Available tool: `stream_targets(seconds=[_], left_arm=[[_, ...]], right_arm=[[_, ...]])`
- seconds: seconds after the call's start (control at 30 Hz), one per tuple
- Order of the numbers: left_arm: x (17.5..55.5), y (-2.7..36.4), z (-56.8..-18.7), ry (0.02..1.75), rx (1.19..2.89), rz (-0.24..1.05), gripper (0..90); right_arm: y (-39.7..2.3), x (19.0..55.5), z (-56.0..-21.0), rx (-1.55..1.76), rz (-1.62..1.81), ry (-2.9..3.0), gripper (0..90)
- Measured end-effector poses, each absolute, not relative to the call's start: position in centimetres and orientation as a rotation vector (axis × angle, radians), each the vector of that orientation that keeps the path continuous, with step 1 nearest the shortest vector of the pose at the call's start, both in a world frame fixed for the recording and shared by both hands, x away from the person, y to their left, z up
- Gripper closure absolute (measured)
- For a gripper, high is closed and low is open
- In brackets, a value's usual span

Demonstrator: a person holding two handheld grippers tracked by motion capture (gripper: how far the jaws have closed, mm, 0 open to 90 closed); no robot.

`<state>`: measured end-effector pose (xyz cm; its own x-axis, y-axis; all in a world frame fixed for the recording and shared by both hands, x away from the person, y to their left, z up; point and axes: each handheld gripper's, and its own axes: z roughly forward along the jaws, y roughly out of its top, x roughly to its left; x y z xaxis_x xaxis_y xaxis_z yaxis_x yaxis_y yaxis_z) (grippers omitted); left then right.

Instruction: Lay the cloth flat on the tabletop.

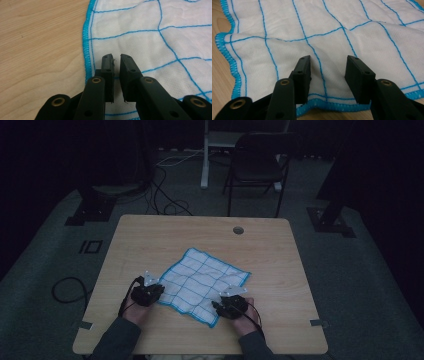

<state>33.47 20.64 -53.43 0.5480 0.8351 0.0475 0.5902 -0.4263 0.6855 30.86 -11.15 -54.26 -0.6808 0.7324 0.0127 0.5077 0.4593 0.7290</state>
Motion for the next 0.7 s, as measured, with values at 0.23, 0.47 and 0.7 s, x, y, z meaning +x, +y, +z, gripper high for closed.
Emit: stream_targets(seconds=[0.23,0.47,0.7], left_arm=[[33.0,19.9,-53.0,1.072,2.167,0.536,79.1],[35.6,18.8,-51.5,1.037,2.145,0.572,78.2],[38.8,17.7,-50.8,1.020,2.135,0.610,76.3]], right_arm=[[-11.8,30.9,-54.3,1.063,1.045,2.405,55.7],[-11.9,30.9,-54.3,1.062,1.045,2.405,55.7],[-12.1,30.8,-54.3,1.063,1.053,2.403,55.6]])
